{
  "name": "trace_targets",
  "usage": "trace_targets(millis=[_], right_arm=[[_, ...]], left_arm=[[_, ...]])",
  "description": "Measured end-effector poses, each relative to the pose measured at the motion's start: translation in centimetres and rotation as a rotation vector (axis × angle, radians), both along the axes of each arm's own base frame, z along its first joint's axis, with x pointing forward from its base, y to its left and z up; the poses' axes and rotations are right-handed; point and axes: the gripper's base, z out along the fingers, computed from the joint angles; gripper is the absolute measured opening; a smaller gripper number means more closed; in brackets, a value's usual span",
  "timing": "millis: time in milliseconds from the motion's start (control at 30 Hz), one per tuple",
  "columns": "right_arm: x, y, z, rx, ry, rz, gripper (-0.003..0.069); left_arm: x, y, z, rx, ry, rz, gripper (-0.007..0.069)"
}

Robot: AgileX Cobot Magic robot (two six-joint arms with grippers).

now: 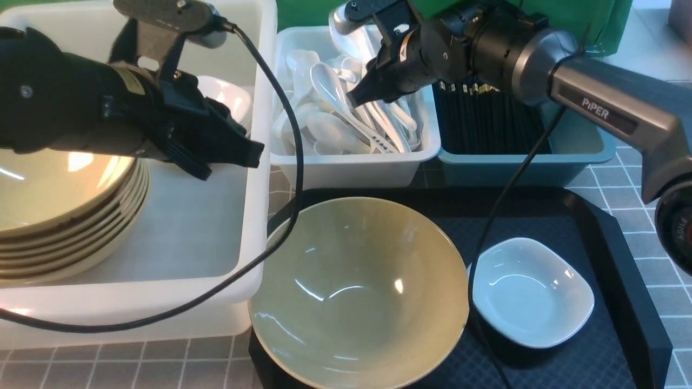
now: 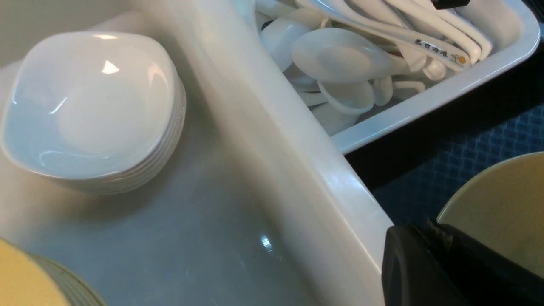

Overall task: On grey table put chopsticks spoon bowls plates into blue grey white boxes.
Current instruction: 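Place the white spoon into the bin of spoons with the right gripper, then grasp the large bowl on the tray by its rim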

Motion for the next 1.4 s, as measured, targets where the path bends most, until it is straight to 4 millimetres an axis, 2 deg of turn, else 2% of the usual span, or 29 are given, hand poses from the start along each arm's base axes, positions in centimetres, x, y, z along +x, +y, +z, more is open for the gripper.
trace_targets(millis=[33, 67, 167, 233, 300, 367, 400, 433, 467, 500, 633, 700, 733, 767, 800, 833, 1000, 1033, 1067, 1233, 1400], right_arm=[[0.0, 0.0, 0.2, 0.001, 0.001, -0.003, 0.0335], [0.0, 0.0, 0.2, 0.002, 0.001, -0.004, 0.0354], [-0.3, -0.4, 2.0, -0.023, 0.058, -0.038, 0.0510], [-0.5, -0.6, 2.7, -0.037, 0.084, -0.051, 0.0536], [-1.1, -1.1, 4.3, -0.093, 0.146, -0.061, 0.0566], [-2.1, -1.8, 6.2, -0.181, 0.211, -0.036, 0.0569], [-2.2, -1.9, 6.4, -0.187, 0.215, -0.033, 0.0568], [-2.8, -2.1, 7.5, -0.207, 0.224, -0.014, 0.0563], [-3.0, -2.1, 8.0, -0.200, 0.222, -0.008, 0.0561], [-3.9, -2.2, 9.6, -0.172, 0.222, 0.025, 0.0540], [-6.7, -2.2, 13.4, -0.060, 0.214, 0.122, 0.0465], [-9.3, -2.4, 15.6, 0.005, 0.227, 0.209, 0.0378], [-9.7, -2.5, 15.9, 0.009, 0.227, 0.218, 0.0370], [-11.4, -2.8, 16.7, 0.008, 0.230, 0.247, 0.0316], [-11.6, -2.9, 17.1, 0.010, 0.220, 0.249, 0.0308], [-13.0, -3.3, 17.3, 0.001, 0.238, 0.265, 0.0261], [-18.9, -5.9, 18.4, -0.016, 0.271, 0.292, 0.0116], [-19.1, -6.0, 18.2, -0.020, 0.282, 0.291, 0.0108], [-21.1, -7.1, 18.5, -0.021, 0.283, 0.291, 0.0080], [-25.6, -9.6, 17.7, -0.028, 0.311, 0.286, 0.0064], [-28.9, -11.5, 17.1, -0.019, 0.318, 0.275, 0.0064]], left_arm=[[0.0, 0.0, 0.0, 0.000, -0.001, 0.000, -0.0011], [0.0, 0.0, 0.0, -0.001, -0.001, 0.000, -0.0011], [-0.2, 0.0, -0.1, -0.001, 0.024, -0.002, -0.0011], [-0.3, 0.0, -0.1, 0.006, 0.042, -0.005, -0.0011], [-0.6, 0.0, 0.1, 0.021, 0.091, -0.017, -0.0011], [-0.8, 0.0, 0.9, 0.041, 0.133, -0.035, -0.0011], [-0.9, 0.0, 1.2, 0.044, 0.137, -0.040, -0.0011], [-0.9, 0.0, 2.3, 0.050, 0.143, -0.055, -0.0011], [-0.9, -0.1, 2.5, 0.048, 0.143, -0.057, -0.0011], [-1.0, -0.2, 3.9, 0.051, 0.160, -0.078, -0.0011], [-0.9, -0.6, 6.2, 0.063, 0.182, -0.143, -0.0011], [-0.7, -1.1, 7.2, 0.059, 0.202, -0.184, -0.0011], [-0.7, -1.2, 7.3, 0.059, 0.205, -0.190, -0.0011], [-0.6, -1.8, 7.4, 0.066, 0.212, -0.223, -0.0008], [-0.5, -1.9, 7.4, 0.070, 0.214, -0.229, -0.0008], [-0.5, -2.6, 7.4, 0.081, 0.219, -0.260, -0.0005], [0.0, -6.7, 5.8, 0.148, 0.260, -0.378, 0.0041], [0.2, -7.3, 5.5, 0.151, 0.271, -0.381, 0.0052], [0.7, -8.7, 4.6, 0.155, 0.306, -0.391, 0.0087], [3.4, -11.3, 1.5, 0.203, 0.372, -0.410, 0.0237], [6.3, -12.3, -2.3, 0.362, 0.352, -0.482, 0.0360]])
